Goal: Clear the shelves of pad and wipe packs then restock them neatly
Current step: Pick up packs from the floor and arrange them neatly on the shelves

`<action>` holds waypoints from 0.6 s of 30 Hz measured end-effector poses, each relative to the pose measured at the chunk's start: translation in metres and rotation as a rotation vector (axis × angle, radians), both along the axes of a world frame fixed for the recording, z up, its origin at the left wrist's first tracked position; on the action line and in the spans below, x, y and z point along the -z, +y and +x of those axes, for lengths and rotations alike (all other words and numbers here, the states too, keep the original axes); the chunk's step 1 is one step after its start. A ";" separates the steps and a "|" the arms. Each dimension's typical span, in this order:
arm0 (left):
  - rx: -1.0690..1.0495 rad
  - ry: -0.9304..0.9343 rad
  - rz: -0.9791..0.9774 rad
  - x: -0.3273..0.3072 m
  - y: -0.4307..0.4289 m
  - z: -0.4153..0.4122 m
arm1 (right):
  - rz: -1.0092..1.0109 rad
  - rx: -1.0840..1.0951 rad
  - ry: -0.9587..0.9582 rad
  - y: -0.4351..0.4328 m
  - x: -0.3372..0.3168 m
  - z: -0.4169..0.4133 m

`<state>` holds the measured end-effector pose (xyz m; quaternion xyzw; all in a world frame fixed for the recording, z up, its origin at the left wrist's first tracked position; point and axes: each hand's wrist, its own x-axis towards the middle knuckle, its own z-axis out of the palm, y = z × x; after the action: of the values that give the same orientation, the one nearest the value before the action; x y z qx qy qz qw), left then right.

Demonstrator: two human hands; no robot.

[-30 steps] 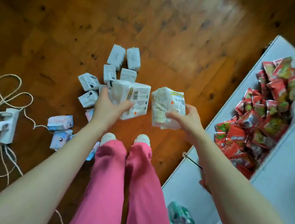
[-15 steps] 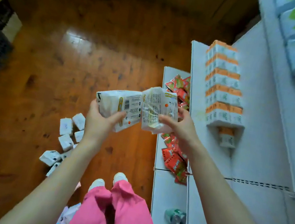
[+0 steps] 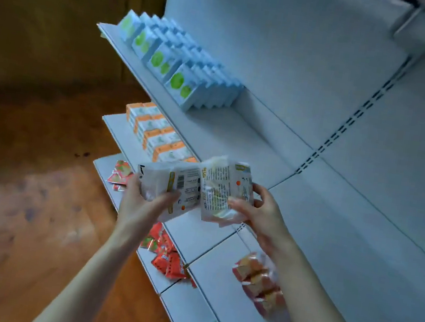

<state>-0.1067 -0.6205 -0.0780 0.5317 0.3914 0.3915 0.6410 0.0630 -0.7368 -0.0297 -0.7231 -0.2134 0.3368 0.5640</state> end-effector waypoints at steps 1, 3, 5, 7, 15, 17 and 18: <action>0.040 0.002 0.013 -0.006 -0.009 0.017 | 0.002 0.033 -0.013 -0.016 -0.006 0.015; 0.098 0.005 0.022 -0.013 -0.025 0.048 | -0.024 0.096 -0.059 -0.050 -0.017 0.046; 0.137 0.008 0.026 -0.020 -0.040 0.074 | -0.052 0.162 -0.094 -0.081 -0.022 0.077; 0.187 -0.001 0.045 -0.024 -0.053 0.097 | -0.116 0.200 -0.143 -0.107 -0.022 0.102; 0.283 -0.090 -0.008 -0.027 -0.084 0.159 | -0.511 0.043 -0.379 -0.156 -0.015 0.147; 0.311 -0.105 0.007 -0.032 -0.084 0.165 | -0.585 -0.021 -0.351 -0.159 -0.015 0.150; 0.334 -0.108 0.046 -0.034 -0.082 0.167 | -0.613 -0.028 -0.356 -0.159 -0.016 0.150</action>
<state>0.0604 -0.7023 -0.0444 0.5820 0.2535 0.3163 0.7050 0.2126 -0.8955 -0.0134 -0.9031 -0.2076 0.2615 0.2700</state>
